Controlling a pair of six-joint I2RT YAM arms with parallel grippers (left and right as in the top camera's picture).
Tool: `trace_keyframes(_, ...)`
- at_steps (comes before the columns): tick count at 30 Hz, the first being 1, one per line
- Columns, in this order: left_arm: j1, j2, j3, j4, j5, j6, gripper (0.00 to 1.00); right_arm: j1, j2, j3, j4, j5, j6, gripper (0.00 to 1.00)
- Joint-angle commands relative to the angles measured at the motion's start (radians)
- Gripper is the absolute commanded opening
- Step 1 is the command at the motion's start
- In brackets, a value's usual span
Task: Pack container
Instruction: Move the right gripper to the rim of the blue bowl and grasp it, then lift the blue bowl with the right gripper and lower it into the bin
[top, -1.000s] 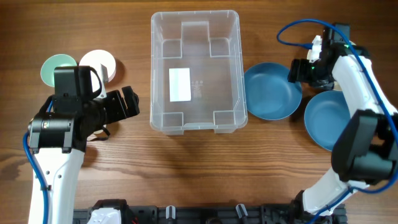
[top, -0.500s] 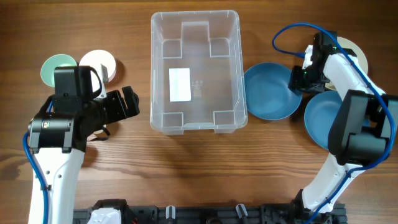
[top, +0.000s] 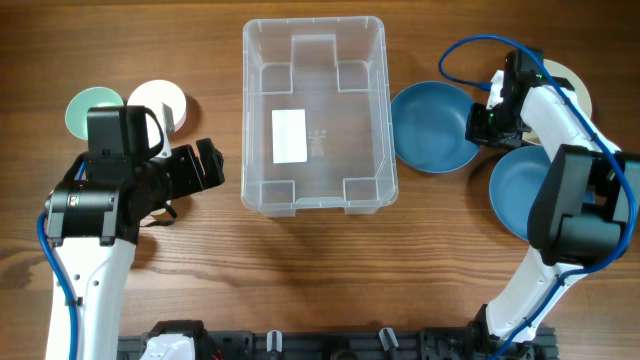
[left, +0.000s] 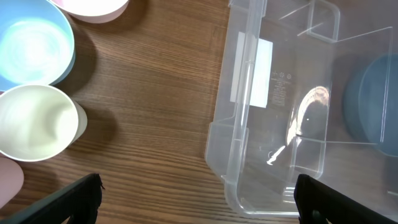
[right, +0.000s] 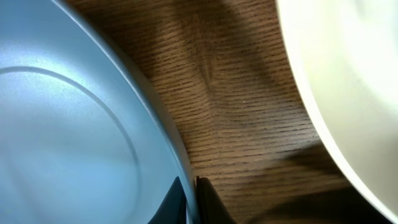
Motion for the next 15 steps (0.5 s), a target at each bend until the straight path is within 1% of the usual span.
trace_keyframes(1,0.002,0.005,0.022,0.0,0.016,-0.013,1.0,0.002,0.006,0.006,0.007,0.03,0.001,0.04)
trace_keyframes(3,0.002,0.005,0.022,0.0,0.016,-0.013,1.0,0.002,-0.011,0.01,-0.002,0.03,0.01,0.04)
trace_keyframes(4,0.002,0.005,0.022,0.0,0.016,-0.013,1.0,0.002,-0.04,0.021,-0.012,0.03,0.032,0.04)
trace_keyframes(7,0.002,0.005,0.022,0.0,0.016,-0.013,1.0,0.002,-0.122,0.049,-0.013,0.027,0.034,0.04)
trace_keyframes(15,0.002,0.005,0.022,0.0,0.016,-0.013,1.0,0.007,-0.441,0.095,0.023,0.024,0.067,0.04)
